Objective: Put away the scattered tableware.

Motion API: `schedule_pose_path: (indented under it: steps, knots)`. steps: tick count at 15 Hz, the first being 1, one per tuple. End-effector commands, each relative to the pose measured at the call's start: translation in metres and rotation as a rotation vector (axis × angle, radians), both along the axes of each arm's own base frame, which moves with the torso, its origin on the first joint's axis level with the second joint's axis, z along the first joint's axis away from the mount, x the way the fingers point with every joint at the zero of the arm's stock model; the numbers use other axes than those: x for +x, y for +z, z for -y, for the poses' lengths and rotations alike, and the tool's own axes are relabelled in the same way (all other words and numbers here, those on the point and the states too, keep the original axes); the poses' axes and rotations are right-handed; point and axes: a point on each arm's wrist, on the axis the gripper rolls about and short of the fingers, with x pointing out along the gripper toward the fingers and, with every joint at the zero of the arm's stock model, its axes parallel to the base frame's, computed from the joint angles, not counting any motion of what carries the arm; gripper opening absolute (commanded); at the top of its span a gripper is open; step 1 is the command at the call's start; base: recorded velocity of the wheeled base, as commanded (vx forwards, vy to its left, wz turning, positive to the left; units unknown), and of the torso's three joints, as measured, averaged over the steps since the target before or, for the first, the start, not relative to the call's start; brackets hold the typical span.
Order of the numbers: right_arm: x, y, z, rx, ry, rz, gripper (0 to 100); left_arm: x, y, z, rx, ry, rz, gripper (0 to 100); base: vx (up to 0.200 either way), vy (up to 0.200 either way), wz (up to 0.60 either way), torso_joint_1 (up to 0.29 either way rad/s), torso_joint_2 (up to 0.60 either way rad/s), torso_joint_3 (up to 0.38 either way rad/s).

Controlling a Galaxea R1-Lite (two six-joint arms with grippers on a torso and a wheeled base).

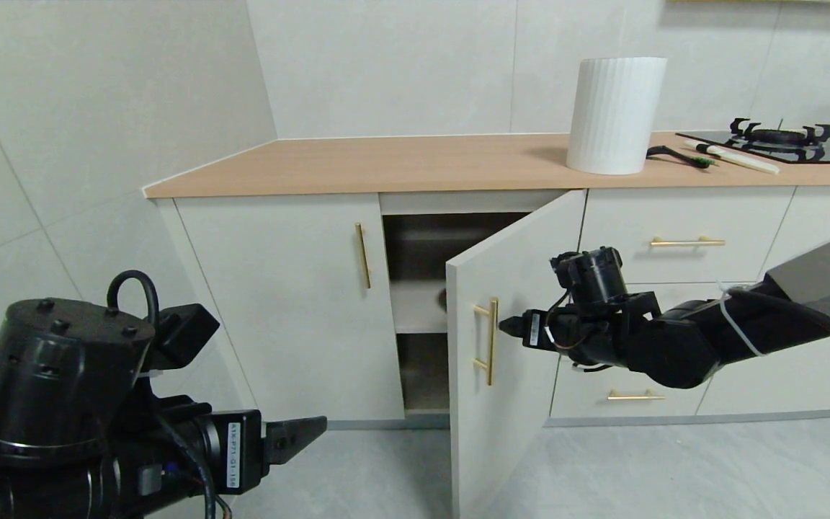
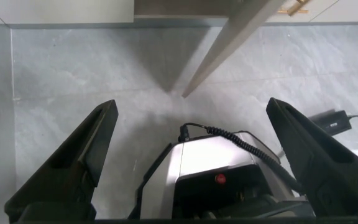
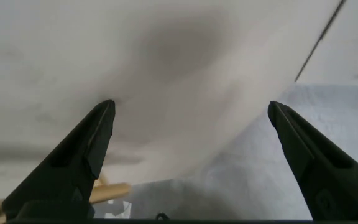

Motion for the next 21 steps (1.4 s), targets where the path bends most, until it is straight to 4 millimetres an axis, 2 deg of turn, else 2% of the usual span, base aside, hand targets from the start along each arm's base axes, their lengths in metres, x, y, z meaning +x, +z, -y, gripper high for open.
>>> schedule_pose_path:
  steps: [1, 6, 8, 10, 15, 19, 21]
  knots:
    - [0.011, -0.011, -0.005, 0.024, -0.029, -0.018, 100, 0.000, 0.000, 0.000, 0.002, -0.002, 0.001, 100, 0.000, 0.000, 0.00, 0.000, 0.00, 0.000]
    - [0.019, -0.017, -0.007, 0.047, -0.054, -0.025, 100, 0.000, -0.001, 0.000, 0.017, -0.006, 0.008, 100, 0.000, 0.000, 0.00, 0.000, 0.00, 0.000]
    - [0.023, -0.020, -0.009, 0.063, -0.067, -0.031, 100, 0.001, -0.001, 0.001, 0.019, -0.006, 0.006, 100, 0.200, 0.000, 0.00, 0.002, 0.01, 0.002]
    - [0.026, -0.017, -0.011, 0.100, -0.086, -0.028, 100, 0.001, -0.001, 0.001, 0.018, -0.004, 0.009, 100, 0.200, 0.000, 0.00, 0.000, 0.00, -0.002]
    - [0.034, -0.012, -0.015, 0.167, -0.120, -0.006, 100, 0.002, -0.002, 0.002, 0.018, -0.006, 0.007, 100, 0.000, 0.000, 0.00, 0.000, 0.00, 0.000]
    - [0.057, -0.016, -0.021, 0.237, -0.234, 0.031, 100, 0.003, -0.004, 0.002, 0.022, -0.005, -0.001, 100, 0.000, 0.000, 0.00, 0.000, 0.00, 0.000]
    - [0.073, -0.025, -0.019, 0.242, -0.300, 0.054, 100, 0.003, -0.004, 0.002, 0.022, -0.005, -0.001, 100, 0.000, 0.000, 0.00, 0.000, 0.00, 0.000]
